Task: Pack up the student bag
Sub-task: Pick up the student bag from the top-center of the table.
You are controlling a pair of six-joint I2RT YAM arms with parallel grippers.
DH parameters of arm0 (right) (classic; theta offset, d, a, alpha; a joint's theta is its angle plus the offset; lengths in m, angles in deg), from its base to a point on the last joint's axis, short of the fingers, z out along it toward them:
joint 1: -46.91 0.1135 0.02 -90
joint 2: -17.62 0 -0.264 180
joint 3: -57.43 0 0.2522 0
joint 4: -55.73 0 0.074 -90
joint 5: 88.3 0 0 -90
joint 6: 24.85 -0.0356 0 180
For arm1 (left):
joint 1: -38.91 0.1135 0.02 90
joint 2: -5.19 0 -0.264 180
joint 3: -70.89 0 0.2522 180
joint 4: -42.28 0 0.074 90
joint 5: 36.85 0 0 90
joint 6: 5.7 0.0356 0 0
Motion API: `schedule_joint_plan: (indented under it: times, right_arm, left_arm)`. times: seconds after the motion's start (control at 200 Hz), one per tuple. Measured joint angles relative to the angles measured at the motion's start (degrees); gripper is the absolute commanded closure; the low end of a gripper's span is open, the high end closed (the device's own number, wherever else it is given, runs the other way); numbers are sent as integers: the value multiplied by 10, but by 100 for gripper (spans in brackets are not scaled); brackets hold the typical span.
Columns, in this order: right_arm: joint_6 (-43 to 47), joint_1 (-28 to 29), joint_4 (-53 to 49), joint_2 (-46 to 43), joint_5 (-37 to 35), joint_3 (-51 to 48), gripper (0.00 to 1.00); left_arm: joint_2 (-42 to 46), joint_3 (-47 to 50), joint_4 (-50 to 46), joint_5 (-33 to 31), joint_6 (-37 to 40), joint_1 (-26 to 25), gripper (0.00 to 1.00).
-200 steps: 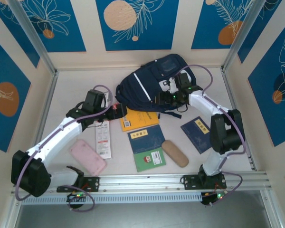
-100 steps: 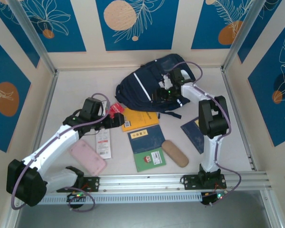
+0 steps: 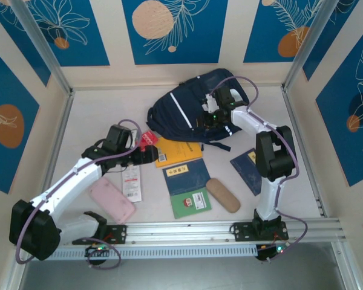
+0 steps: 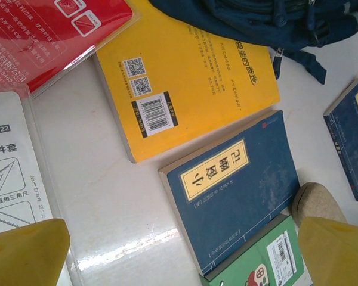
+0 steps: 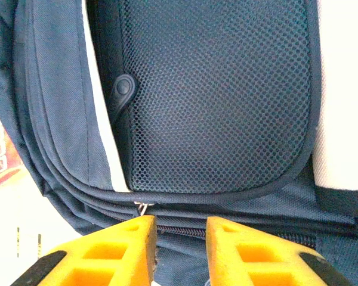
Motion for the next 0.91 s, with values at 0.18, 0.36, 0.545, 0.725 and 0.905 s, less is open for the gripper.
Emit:
schedule_joint_plan:
  times: [0.18, 0.36, 0.545, 0.725, 0.905]
  right_arm:
    - [-3, 6, -9, 40, 33, 62, 60]
    - [-6, 19, -9, 105, 59, 138, 60]
    - [-5, 37, -15, 160, 84, 168, 64]
    - [-1, 49, -10, 164, 83, 169, 97]
    - [-8, 54, -18, 164, 71, 177, 100]
  left_arm:
    - [0, 0, 0, 0, 4, 0, 2]
    - [15, 5, -1, -1, 5, 0, 2]
    - [37, 21, -11, -4, 6, 0, 2]
    - [39, 37, -13, -4, 9, 0, 2]
    - [39, 42, -13, -4, 9, 0, 2]
